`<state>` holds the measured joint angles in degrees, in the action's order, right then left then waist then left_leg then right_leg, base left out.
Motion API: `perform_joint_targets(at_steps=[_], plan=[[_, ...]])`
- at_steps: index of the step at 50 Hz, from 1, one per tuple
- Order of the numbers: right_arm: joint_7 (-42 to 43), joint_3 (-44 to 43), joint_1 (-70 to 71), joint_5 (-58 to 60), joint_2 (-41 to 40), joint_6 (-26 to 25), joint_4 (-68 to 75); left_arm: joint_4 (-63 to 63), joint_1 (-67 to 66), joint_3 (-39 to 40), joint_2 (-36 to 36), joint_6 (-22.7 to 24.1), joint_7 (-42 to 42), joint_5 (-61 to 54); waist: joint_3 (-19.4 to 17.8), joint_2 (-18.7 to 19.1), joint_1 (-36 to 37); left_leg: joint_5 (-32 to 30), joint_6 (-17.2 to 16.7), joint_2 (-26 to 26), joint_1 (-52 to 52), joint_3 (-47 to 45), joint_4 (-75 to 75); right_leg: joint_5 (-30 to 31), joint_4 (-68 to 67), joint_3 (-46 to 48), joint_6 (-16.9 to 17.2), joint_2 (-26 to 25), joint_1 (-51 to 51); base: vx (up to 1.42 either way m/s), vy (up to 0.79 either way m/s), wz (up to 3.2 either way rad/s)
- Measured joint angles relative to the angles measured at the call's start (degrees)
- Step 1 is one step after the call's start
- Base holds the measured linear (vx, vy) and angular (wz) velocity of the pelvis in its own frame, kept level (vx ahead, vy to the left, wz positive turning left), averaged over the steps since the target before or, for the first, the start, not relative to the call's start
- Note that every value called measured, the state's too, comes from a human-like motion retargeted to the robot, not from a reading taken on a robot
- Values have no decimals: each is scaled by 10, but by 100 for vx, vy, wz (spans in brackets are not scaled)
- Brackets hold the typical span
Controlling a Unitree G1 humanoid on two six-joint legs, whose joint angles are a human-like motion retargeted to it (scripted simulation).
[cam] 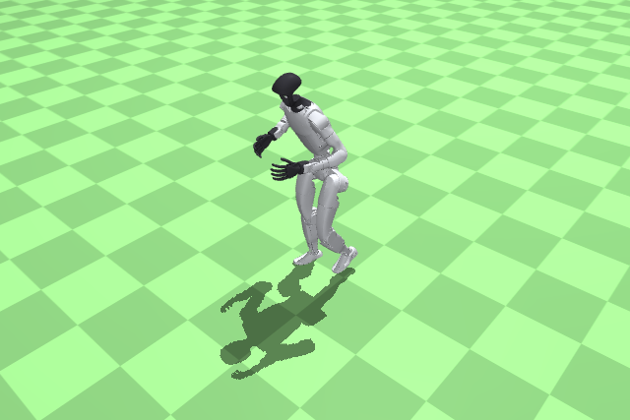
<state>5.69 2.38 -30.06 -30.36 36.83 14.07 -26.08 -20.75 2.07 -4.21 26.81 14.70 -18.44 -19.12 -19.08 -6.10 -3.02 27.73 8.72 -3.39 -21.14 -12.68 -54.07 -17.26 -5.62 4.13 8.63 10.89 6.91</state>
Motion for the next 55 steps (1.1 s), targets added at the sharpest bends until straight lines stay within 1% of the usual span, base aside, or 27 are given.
perform_joint_targets(at_steps=[1, 2, 3, 5, 7, 9, 12, 15, 17, 20, 22, 23, 25, 27, 28, 30, 33, 35, 37, 40, 43, 46, 48, 50, 52, 53, 55], plan=[[13, 16, 44, 16, 3, 0, 26, 34, -36, -8, -9, -7, -6, 35, -13, 9, 5, 31, 0, 4, -17, 2, -79, -38, -40, 0, 13, 2, 10, 2, 4, -61], [27, 36, 92, 32, 4, -1, 52, 69, -73, -18, -20, -15, -14, 58, -26, 21, 8, 57, 0, 11, -32, 7, -154, -74, -94, -2, 9, -1, 27, 2, 7, -73], [45, 61, 149, 52, 4, -4, 78, 105, -112, -31, -37, -27, -25, 57, -38, 42, 9, 76, 3, 23, -43, 19, -219, -106, -177, -11, -28, -14, 57, 3, 7, -61], [82, 104, 279, 83, -3, -11, 110, 163, -185, -62, -59, -41, -39, 9, -47, 63, 2, 100, 2, 35, -67, 30, -323, -136, -267, -22, -46, -24, 91, 7, 5, -26], [96, 104, 380, 92, -31, -7, 88, 155, -259, -79, -28, -40, -35, -29, -36, 71, 6, 107, 6, 49, -73, 27, -370, -131, -247, -21, -56, -27, 74, 17, 3, 11], [112, 77, 441, 106, -72, 1, 44, 103, -330, -71, 43, -31, -21, -5, -7, 63, 32, 98, 18, 54, -69, 11, -363, -99, -206, -20, -47, -16, 56, 21, 4, 21], [134, 42, 476, 116, -129, 15, -26, 29, -411, -33, 130, -22, 16, 10, 53, 35, 79, 71, 39, 41, -58, -16, -272, 8, -92, -16, -28, 8, 22, 19, 9, 27], [122, 31, 452, 110, -166, 29, -91, -11, -454, -1, 151, -26, 65, -24, 99, 6, 102, 39, 25, 21, -19, -29, -104, 119, -7, -17, -14, 28, -9, 17, 16, 38], [96, 38, 414, 96, -175, 35, -118, -23, -448, 11, 134, -27, 79, -30, 115, 3, 104, 1, 2, 22, 25, -25, 42, 146, -1, -23, -13, 24, -18, 13, 19, 33], [59, 66, 340, 74, -167, 36, -129, -24, -384, 6, 82, -34, 82, -28, 110, 38, 90, -91, -45, 62, 112, -6, 271, 102, -71, -18, -42, -17, -34, 7, 21, 55], [36, 84, 294, 55, -149, 30, -109, -10, -304, -11, 36, -40, 83, -21, 97, 73, 71, -100, -70, 103, 149, 10, 346, 24, -237, 3, -56, -46, 3, 0, 22, 91], [27, 94, 277, 50, -142, 24, -90, 3, -253, -21, 13, -39, 77, -16, 91, 78, 60, -66, -71, 111, 152, 22, 351, -16, -340, 14, -56, -45, 37, -5, 17, 115], [24, 126, 257, 57, -142, 16, -28, 39, -123, -49, -32, -31, 44, -6, 71, 66, 36, 33, -44, 102, 138, 56, 314, -85, -522, 21, -56, -23, 99, -9, 11, 135], [35, 168, 236, 131, -157, 2, 49, 62, 21, -81, -71, -3, -7, -9, 45, 47, 19, 113, -29, 91, 83, 78, 193, -138, -638, 19, -68, -3, 136, -11, 4, 135], [44, 187, 228, 136, -168, 1, 80, 73, 105, -94, -82, 3, -20, -10, 28, 34, 20, 123, 1, 76, 67, 93, 163, -150, -669, 14, -73, 5, 149, -13, 0, 105], [41, 200, 193, 129, -155, 9, 85, 67, 240, -102, -99, 18, -36, -13, 11, 20, 24, 124, 12, 59, 51, 103, 134, -165, -684, 13, -79, 13, 156, -5, 1, 66], [1, 173, 140, 115, -83, 33, 20, 30, 359, -71, -100, 53, -49, -8, 33, 23, 14, 66, -8, 58, 81, 98, 226, -142, -561, 39, -75, 2, 131, 9, -2, 7], [-23, 144, 107, 41, -36, 34, -25, 7, 390, -41, -90, 55, -75, 6, 63, 35, -2, -10, -20, 64, 108, 91, 323, -95, -423, 72, -68, -13, 98, 10, -8, -21], [-41, 118, 68, -70, -18, 19, -51, -15, 382, -17, -87, 28, -98, 25, 96, 46, -5, -96, -32, 66, 127, 84, 406, -38, -287, 90, -61, -32, 65, 6, -11, -37], [-54, 98, 38, -75, -22, 12, -43, -68, 311, 26, -93, 33, -74, 0, 121, 49, -2, -164, -51, 62, 144, 53, 451, 41, -120, 68, -52, -47, 11, 1, -14, -42], [-39, 106, 80, 3, -37, 0, -2, -116, 193, 52, -89, 35, -48, -10, 106, 15, -7, -104, -30, 47, 106, -2, 287, 77, -44, 42, -40, -10, -34, -6, -17, -38], [-16, 117, 153, 54, -52, -5, 48, -112, 64, 64, -75, 30, -15, -17, 70, 1, 1, -7, -23, 70, 13, -15, -10, -13, -38, 38, -38, 9, -52, -8, -13, -57], [19, 135, 221, 66, -64, -5, 93, -60, -18, 54, -70, 20, -13, 3, 30, 16, 16, 42, -26, 97, -26, -6, -168, -89, -65, 29, -54, -2, -53, -7, -6, -89], [64, 149, 289, 73, -78, 0, 121, 18, -100, 24, -68, -2, -22, 10, -3, 38, 30, 72, -29, 124, -45, 7, -273, -146, -162, 17, -71, -18, -20, 0, 0, -86], [95, 134, 338, 76, -95, 9, 95, 69, -173, -9, -46, -19, -26, -10, 0, 43, 41, 78, -24, 132, -69, 13, -310, -162, -246, 7, -62, -23, 34, 6, -2, -26], [97, 124, 357, 69, -109, 18, 72, 77, -204, -24, -23, -17, -17, -2, 6, 42, 34, 79, -8, 120, -78, 24, -298, -148, -204, 16, -72, -27, 20, 9, -5, 54], [115, 87, 375, 78, -131, 27, 17, 55, -270, -34, 39, -7, -16, 11, 29, 29, 39, 74, 12, 101, -73, 20, -238, -102, -141, 26, -62, -24, 2, 17, -2, 63]])
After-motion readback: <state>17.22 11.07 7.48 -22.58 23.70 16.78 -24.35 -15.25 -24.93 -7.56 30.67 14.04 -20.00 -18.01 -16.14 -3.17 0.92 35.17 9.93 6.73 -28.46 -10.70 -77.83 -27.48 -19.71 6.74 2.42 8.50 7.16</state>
